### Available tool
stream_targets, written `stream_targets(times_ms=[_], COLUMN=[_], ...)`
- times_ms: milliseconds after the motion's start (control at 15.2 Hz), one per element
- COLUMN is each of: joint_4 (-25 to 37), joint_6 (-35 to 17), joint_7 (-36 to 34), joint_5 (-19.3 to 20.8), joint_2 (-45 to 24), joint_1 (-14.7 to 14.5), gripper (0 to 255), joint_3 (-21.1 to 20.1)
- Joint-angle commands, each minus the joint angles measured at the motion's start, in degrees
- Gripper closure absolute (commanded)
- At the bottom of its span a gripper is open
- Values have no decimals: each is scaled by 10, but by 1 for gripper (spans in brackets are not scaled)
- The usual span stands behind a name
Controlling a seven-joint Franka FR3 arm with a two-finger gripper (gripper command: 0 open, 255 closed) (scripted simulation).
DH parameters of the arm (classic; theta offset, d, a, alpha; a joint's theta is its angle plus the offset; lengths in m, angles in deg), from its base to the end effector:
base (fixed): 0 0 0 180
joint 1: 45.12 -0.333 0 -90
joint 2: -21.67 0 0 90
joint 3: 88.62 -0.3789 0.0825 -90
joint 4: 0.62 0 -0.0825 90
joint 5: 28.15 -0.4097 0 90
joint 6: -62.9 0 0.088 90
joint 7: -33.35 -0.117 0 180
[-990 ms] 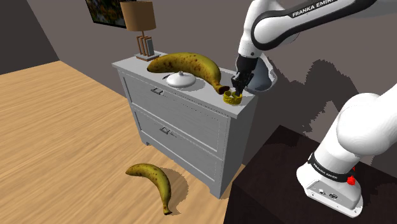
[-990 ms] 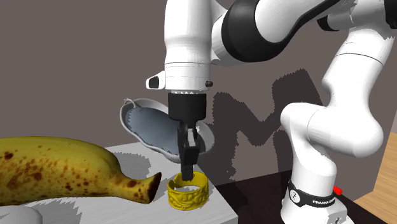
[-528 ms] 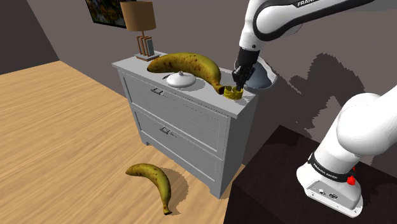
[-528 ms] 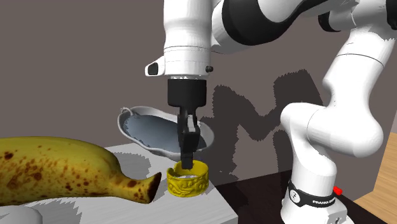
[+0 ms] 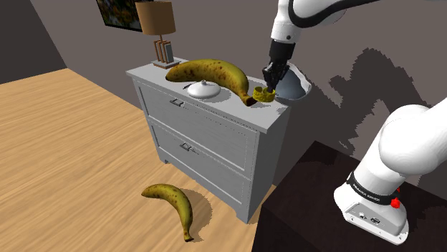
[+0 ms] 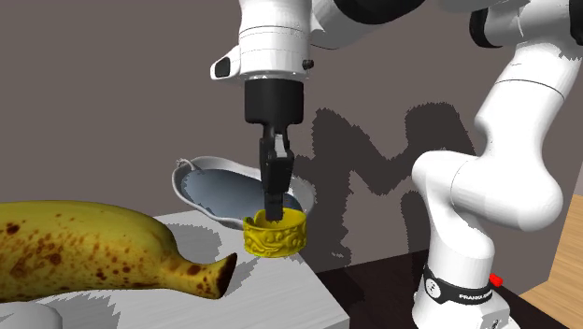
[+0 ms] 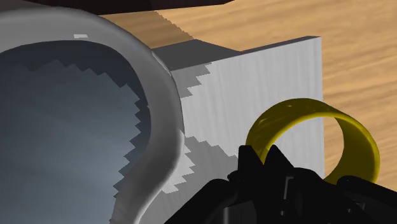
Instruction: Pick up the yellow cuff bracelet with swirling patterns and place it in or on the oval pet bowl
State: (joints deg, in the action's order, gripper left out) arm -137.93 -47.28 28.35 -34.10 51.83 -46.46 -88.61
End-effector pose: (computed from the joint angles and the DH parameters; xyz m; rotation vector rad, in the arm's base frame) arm 0.3907 0.0173 0.5483 -3.0359 0.1478 -0.0720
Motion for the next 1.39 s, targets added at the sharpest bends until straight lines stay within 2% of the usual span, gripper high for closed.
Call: stream_targets(times_ms=[0,1188,1320], joint_4=[15,154,170], joint_6=[17,147,149], joint_7=[-1,-13,14], joint_5=[1,4,13], joint_2=[2,-7,-23], joint_1=[0,0,9], gripper=[255,255,255], joint_3=[0,2,23])
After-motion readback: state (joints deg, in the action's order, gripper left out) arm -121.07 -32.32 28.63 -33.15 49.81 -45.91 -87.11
